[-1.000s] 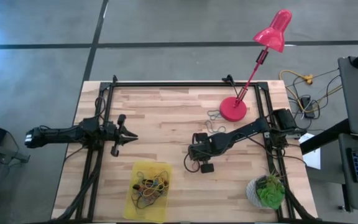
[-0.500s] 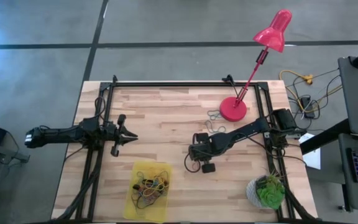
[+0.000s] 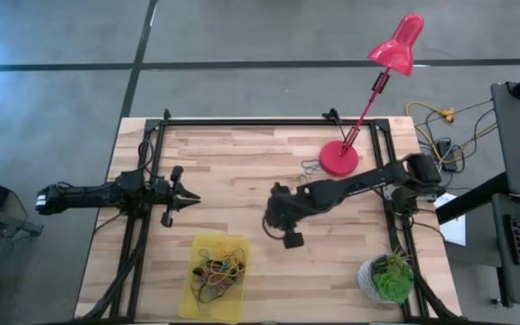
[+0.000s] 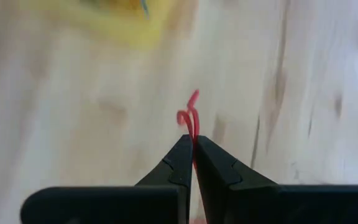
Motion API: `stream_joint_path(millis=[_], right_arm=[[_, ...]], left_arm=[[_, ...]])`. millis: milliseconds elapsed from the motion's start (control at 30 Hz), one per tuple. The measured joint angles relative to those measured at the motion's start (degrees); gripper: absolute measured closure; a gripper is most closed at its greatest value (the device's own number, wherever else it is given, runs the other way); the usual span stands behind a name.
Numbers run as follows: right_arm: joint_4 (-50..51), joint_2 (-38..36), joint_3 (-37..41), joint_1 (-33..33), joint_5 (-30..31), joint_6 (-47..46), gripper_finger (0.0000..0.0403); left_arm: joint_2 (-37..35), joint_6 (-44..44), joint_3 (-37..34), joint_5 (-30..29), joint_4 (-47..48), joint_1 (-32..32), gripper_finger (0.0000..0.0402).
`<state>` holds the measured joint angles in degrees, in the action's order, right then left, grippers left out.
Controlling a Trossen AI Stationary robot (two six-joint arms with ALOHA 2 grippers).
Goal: Pick and place rubber bands into bin
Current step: Put the red rubber band into the bin
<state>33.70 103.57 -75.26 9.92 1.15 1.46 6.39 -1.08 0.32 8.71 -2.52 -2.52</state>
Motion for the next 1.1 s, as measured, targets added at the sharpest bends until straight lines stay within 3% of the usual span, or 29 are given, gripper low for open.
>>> stream_joint_path(millis=[367,800,967,1100], right_arm=[[0.3,9.45,-21.21,-1.08,-9.33,1.37,0.0394],[10.86,32.44,-51.02,0.56,-25.21,2.41,0.0394],[14.24,38.83,-58.64,1.91,-27.82,2.76,0.0394],[13.25,40.08,-59.43,2.18,-29.4,0.25,0.0383]], left_arm=[[0.29,0.01,0.02,0.04,-0.01,0.0,0.0375],[0.33,0.0,0.07,0.02,0.0,0.0,0.0375],[0.3,0.0,0.07,0.0,0.0,0.0,0.0375],[0.32,0.02,0.05,0.02,0.0,0.0,0.0375]])
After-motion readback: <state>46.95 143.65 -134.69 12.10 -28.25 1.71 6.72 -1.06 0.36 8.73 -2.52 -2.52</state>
